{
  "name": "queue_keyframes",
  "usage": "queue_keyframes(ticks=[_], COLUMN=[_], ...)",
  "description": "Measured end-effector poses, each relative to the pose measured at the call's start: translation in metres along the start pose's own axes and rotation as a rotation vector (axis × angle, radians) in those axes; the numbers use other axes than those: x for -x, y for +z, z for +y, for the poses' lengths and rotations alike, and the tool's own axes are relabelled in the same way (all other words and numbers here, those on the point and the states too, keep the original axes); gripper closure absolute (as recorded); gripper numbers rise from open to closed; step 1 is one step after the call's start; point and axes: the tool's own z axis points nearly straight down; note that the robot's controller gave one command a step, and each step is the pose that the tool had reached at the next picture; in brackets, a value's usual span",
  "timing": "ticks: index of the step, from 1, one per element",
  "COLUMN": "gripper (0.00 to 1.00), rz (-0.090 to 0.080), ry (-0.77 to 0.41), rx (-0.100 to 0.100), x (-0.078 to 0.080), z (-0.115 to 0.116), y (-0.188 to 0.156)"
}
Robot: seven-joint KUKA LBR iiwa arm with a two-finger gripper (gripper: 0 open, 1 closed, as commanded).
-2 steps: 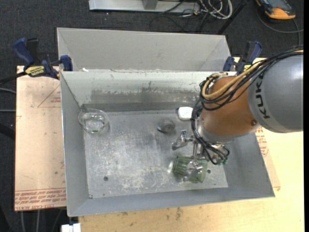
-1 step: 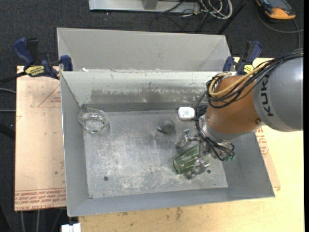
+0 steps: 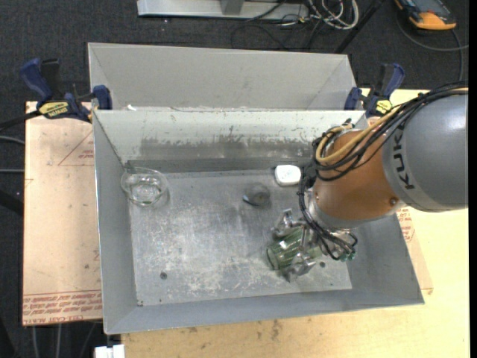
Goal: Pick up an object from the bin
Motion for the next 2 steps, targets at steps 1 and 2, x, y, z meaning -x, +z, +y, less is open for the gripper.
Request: queue_keyframes(ticks=[1, 2], gripper=[1.00, 1.00], rz=[0.000, 0.013], ry=[0.000, -0.260], rx=[0.000, 0.015], x=[0.000, -0.021], z=[0.000, -0.025], y=[0.000, -0.169])
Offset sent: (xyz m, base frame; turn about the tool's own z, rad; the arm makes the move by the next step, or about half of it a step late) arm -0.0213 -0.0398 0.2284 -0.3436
